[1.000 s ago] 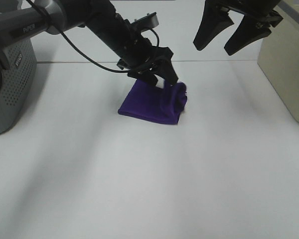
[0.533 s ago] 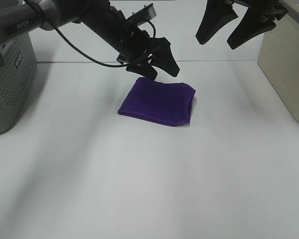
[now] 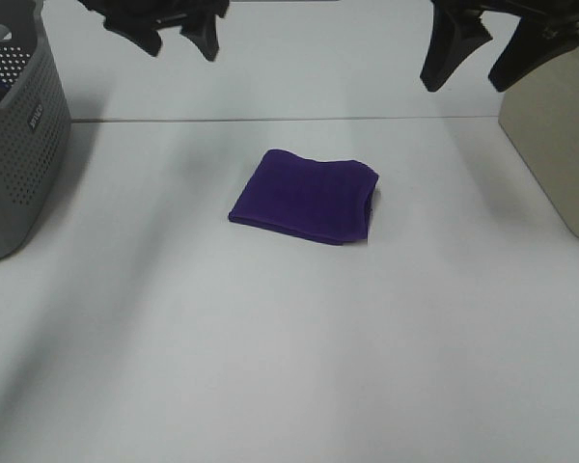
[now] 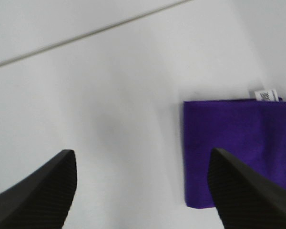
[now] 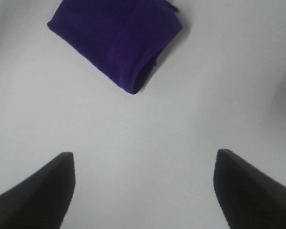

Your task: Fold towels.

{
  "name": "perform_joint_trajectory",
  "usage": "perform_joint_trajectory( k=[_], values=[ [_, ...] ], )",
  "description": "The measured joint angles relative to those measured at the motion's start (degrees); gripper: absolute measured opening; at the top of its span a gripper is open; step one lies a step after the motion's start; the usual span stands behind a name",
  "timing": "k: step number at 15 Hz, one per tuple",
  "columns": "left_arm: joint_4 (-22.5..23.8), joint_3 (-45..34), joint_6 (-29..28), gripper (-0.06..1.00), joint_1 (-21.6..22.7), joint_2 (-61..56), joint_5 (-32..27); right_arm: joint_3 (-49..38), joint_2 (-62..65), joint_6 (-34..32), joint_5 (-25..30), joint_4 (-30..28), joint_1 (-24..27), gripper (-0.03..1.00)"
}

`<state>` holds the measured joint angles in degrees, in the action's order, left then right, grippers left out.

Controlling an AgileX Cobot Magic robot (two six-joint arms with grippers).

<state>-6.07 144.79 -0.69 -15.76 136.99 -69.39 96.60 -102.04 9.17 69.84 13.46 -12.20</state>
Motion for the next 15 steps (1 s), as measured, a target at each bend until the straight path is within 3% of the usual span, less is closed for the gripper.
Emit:
perform_joint_trajectory(
  k=[2, 6, 9, 15],
  values=[
    [1.38, -4.07, -0.74, 0.7, 3.9, -4.24, 0.06, 0.0, 2.18, -0.63, 0.0, -1.26, 1.43, 0.79],
    [3.67, -28.19, -0.63, 0.7, 14.95, -24.18, 0.06, -0.52, 7.56, -0.92, -0.11, -1.83, 14.32, 0.79],
    [3.9, -48.41, 0.23, 0.7, 15.64, -42.91, 0.06, -8.37, 18.74, -0.97, -0.29, -2.75, 15.99, 0.79],
    [3.95, -86.4, 0.23, 0.7, 15.64, -85.37, 4.53, -36.27, 58.96, -0.97, 0.0, -2.75, 15.99, 0.79]
  ],
)
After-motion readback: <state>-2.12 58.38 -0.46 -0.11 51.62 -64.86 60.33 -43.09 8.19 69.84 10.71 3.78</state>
